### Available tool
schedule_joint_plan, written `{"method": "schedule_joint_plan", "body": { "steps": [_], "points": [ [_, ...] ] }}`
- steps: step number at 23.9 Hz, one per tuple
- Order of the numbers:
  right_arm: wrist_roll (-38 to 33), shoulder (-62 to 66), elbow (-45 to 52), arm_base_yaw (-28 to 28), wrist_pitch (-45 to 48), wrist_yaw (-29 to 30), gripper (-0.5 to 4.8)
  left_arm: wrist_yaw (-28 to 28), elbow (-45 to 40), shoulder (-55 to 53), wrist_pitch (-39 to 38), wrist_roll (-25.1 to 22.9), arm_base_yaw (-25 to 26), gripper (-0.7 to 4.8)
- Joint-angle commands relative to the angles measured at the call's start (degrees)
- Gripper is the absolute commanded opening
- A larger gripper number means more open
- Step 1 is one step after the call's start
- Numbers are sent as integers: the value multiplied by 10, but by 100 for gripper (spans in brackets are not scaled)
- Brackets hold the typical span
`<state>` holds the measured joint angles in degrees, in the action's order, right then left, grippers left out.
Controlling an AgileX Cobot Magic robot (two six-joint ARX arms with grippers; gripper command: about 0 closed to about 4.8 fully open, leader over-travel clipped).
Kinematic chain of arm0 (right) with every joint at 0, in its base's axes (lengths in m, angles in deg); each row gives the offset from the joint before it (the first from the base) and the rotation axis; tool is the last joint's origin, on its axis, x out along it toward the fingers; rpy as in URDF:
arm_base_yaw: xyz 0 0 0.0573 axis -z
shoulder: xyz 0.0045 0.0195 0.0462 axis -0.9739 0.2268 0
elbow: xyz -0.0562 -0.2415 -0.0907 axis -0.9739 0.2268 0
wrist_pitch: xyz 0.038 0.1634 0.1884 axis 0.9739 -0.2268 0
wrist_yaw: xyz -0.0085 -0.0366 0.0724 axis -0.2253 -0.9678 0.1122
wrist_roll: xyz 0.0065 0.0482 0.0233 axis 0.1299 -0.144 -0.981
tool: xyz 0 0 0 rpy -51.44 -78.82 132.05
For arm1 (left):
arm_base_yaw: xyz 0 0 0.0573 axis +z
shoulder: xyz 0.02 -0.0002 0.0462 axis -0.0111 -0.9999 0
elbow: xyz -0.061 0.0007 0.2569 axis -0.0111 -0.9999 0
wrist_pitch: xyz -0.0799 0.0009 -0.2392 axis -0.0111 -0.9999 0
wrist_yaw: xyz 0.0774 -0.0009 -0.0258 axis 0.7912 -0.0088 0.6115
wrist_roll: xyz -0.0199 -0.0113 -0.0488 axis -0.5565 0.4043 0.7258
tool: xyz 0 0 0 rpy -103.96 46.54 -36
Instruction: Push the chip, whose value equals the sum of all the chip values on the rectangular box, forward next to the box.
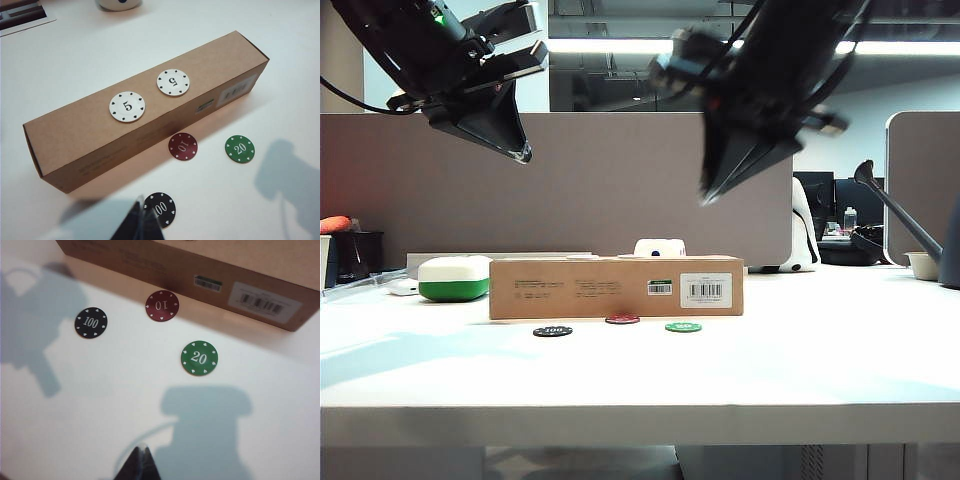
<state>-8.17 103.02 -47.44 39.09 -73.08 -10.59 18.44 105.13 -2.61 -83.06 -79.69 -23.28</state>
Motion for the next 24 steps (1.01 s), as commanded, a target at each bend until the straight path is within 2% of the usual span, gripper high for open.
{"method": "schedule_joint_plan", "body": {
  "steps": [1,6,12,24],
  "points": [
    [-24,-83,54,0,6,-48,-1,-2,3,1,3,0,1,-5],
    [-38,-191,139,0,4,-61,-1,-2,3,1,3,0,1,-5],
    [-38,-274,196,0,-56,-51,-1,-2,3,1,3,0,1,-5],
    [-38,-279,199,1,-66,-51,-1,-2,3,6,3,0,1,-5]
  ]
}}
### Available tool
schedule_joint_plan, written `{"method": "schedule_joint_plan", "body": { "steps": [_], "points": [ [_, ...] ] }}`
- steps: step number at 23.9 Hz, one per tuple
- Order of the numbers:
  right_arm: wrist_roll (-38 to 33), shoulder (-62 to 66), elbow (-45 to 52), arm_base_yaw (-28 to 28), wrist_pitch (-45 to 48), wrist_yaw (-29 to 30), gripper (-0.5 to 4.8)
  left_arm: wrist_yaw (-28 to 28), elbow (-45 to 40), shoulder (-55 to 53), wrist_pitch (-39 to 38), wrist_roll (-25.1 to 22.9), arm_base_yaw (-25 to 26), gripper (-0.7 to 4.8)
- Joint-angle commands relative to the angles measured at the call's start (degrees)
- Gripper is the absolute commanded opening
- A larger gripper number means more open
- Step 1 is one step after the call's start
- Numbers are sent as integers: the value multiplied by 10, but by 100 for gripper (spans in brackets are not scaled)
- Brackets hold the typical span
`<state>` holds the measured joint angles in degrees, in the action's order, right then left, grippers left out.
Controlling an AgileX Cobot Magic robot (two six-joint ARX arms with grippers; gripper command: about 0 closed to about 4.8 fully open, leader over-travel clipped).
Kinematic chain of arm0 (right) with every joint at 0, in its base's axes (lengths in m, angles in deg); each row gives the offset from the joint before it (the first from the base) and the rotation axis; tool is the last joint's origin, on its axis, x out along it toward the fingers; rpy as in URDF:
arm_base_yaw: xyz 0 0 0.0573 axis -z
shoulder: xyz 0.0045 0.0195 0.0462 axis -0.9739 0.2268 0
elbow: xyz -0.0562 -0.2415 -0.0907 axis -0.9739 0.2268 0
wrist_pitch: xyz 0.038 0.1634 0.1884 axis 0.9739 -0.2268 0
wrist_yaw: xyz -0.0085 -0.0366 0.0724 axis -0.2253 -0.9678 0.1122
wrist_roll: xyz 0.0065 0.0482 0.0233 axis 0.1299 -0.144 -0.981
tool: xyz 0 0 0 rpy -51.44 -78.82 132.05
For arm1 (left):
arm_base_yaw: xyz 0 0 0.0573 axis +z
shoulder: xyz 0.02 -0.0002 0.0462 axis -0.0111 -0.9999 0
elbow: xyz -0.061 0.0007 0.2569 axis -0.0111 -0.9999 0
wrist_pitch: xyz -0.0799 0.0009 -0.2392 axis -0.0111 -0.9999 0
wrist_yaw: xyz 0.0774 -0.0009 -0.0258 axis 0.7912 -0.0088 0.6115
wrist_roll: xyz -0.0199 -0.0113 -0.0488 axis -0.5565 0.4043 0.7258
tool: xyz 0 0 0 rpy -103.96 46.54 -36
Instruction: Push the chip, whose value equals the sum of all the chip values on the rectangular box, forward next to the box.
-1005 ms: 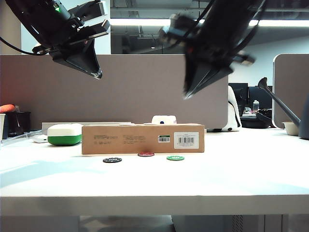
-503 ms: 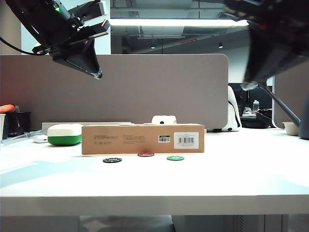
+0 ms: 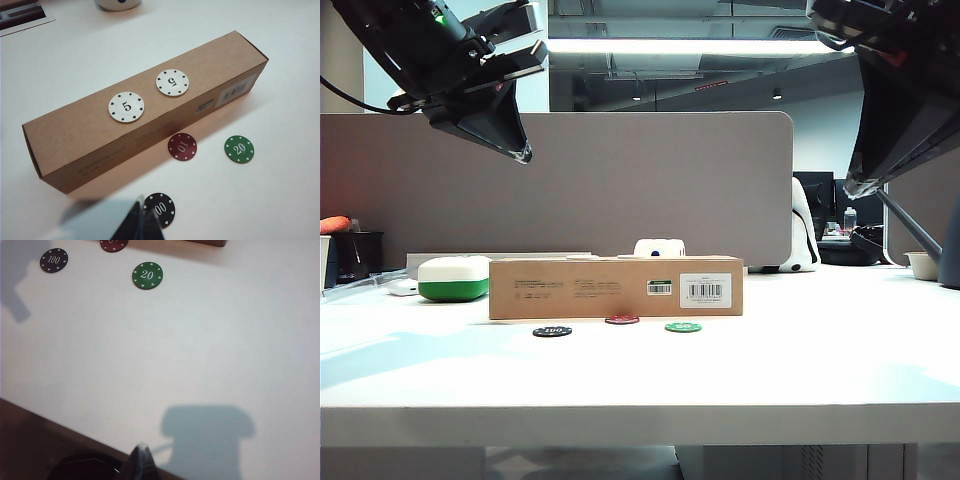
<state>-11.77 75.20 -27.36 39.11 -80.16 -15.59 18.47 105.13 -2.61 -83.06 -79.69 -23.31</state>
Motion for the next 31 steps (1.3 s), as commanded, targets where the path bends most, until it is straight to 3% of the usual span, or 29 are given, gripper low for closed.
{"method": "schedule_joint_plan", "body": {
  "steps": [1,12,24,29,31],
  "points": [
    [-2,-1,-2,1,5,-1,-1,-2,3,11,3,0,1,-5],
    [-2,-1,-2,1,5,-1,-1,-2,3,145,3,0,4,-5],
    [-2,-1,-2,1,5,-1,-1,-2,3,382,3,0,82,-5],
    [-2,-1,-2,1,5,-1,-1,-2,3,430,3,-1,107,-5],
    [-2,-1,-2,1,5,-1,-1,10,2,450,0,-36,124,-5]
  ]
}}
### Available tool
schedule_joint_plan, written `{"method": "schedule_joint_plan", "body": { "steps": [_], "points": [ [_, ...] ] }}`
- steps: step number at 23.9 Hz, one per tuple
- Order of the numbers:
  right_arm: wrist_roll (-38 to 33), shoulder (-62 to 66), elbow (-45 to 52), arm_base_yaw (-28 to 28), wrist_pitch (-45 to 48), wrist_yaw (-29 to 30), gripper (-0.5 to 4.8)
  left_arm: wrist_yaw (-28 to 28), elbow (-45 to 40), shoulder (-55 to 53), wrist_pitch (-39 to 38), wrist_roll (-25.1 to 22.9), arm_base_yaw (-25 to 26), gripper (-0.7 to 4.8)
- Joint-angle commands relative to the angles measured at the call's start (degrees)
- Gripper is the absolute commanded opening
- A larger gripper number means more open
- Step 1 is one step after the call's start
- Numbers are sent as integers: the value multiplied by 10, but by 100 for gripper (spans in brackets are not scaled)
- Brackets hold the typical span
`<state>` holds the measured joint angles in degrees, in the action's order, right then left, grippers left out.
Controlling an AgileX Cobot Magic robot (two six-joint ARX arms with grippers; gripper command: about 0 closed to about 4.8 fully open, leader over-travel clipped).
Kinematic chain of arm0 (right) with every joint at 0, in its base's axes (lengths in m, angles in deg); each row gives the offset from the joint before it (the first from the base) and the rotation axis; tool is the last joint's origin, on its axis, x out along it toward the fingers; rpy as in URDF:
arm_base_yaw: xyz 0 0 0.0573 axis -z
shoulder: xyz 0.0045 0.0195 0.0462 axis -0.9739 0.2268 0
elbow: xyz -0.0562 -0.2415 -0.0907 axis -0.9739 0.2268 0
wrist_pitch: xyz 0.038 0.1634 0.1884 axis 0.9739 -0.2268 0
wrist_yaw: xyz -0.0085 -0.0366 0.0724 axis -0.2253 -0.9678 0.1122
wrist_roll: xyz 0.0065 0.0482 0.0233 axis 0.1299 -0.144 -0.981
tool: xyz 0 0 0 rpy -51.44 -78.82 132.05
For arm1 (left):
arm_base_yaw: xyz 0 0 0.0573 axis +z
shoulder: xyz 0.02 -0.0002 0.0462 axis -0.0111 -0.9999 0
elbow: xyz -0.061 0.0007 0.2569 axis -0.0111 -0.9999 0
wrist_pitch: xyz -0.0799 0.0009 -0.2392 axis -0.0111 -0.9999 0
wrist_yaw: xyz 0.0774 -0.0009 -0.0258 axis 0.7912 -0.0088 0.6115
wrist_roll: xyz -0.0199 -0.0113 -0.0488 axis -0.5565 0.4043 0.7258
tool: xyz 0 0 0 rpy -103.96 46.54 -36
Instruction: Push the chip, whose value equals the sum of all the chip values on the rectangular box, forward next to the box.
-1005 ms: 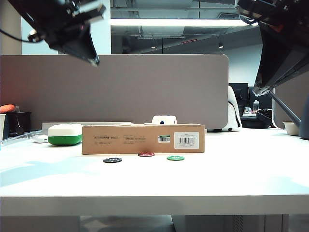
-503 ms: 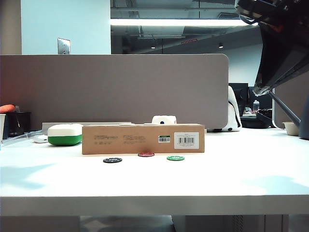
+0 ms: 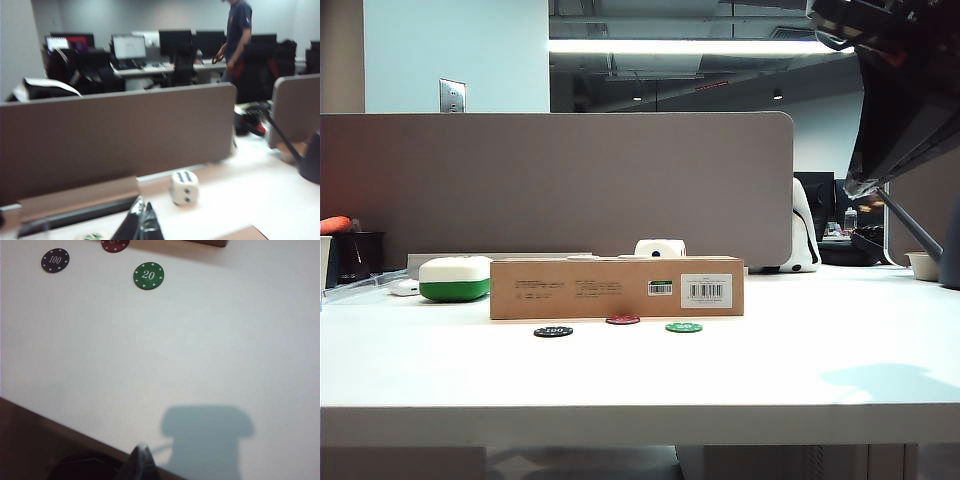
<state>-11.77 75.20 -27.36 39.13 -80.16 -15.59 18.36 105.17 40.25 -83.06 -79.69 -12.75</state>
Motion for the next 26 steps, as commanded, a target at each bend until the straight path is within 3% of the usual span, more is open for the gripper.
{"method": "schedule_joint_plan", "body": {
  "steps": [1,6,9,14,20,26],
  "points": [
    [-2,-1,-2,0,5,-1,-1,44,-2,40,-21,-54,35,-5],
    [-2,-1,-2,0,5,-1,-1,126,-79,92,-61,-92,58,-5],
    [-2,-1,-2,0,5,0,-1,160,-205,143,-29,-101,59,-5],
    [-2,-1,-2,0,5,-1,-1,103,-352,231,33,-62,59,-5],
    [-2,-1,-2,0,5,-1,-1,89,-468,349,74,-35,64,-5],
    [-2,0,-2,0,10,1,-1,87,-511,362,90,31,110,-5]
  ]
}}
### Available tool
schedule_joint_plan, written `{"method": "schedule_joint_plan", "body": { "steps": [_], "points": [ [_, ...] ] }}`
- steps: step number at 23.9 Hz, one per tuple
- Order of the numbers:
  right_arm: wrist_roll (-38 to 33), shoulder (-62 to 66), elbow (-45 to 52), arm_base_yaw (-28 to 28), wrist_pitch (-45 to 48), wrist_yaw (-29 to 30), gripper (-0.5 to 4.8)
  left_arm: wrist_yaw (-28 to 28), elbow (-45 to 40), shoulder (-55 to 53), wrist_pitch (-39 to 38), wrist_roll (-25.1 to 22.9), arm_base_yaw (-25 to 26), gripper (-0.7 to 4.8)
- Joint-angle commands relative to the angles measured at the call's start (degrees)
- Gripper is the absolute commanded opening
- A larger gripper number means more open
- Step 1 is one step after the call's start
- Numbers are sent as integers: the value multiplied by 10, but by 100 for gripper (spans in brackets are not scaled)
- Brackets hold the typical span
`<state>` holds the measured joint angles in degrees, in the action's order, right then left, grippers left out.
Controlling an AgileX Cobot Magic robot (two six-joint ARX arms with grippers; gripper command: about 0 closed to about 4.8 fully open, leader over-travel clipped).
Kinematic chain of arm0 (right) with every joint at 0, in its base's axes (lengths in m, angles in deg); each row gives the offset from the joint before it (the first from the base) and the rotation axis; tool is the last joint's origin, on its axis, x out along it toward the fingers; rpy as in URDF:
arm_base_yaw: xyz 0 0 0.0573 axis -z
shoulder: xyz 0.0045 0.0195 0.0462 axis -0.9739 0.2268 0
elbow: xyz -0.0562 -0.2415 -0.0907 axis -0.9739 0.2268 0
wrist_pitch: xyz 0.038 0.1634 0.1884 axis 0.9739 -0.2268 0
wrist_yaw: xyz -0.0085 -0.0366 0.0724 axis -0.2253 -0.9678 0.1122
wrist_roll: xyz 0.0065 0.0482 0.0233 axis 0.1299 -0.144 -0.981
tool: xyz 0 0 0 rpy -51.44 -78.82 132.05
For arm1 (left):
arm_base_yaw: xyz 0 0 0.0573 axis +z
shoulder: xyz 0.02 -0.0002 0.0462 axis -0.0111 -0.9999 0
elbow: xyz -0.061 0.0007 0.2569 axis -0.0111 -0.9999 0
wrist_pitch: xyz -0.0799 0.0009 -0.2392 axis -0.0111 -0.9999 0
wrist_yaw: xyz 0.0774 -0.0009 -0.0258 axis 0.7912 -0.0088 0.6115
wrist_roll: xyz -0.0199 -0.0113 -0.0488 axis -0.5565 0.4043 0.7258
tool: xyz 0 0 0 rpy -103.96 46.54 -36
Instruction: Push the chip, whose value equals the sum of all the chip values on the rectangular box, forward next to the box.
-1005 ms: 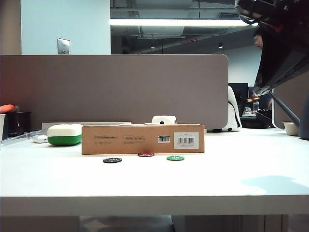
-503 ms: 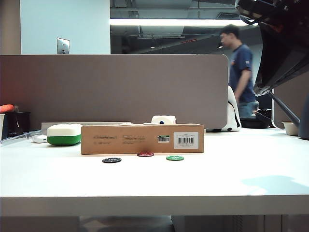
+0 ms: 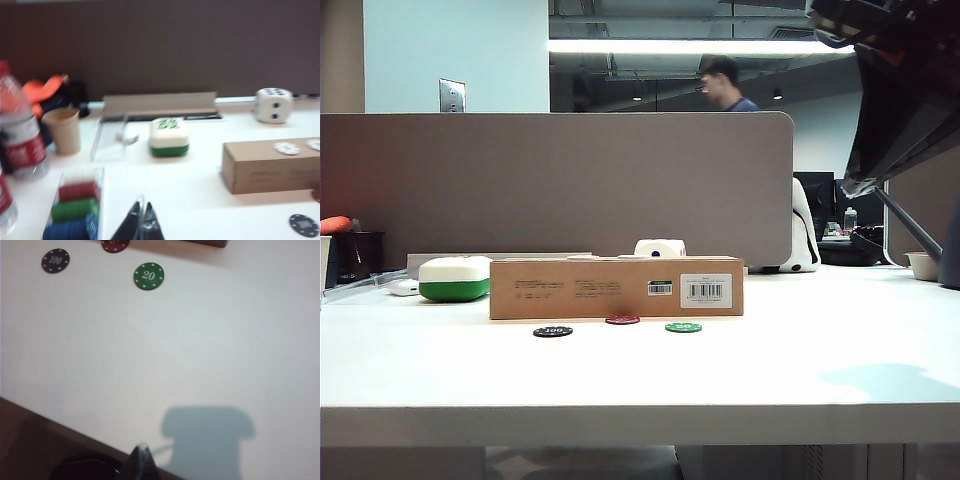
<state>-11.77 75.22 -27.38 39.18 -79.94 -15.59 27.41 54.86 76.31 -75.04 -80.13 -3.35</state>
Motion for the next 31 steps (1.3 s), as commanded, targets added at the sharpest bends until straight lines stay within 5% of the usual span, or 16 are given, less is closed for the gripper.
{"method": "schedule_joint_plan", "body": {
  "steps": [1,31],
  "points": [
    [-2,0,-2,0,11,-2,-1,-8,-14,2,10,45,28,-5],
    [-2,0,-2,0,12,-1,-1,-36,-89,2,50,54,26,-5]
  ]
}}
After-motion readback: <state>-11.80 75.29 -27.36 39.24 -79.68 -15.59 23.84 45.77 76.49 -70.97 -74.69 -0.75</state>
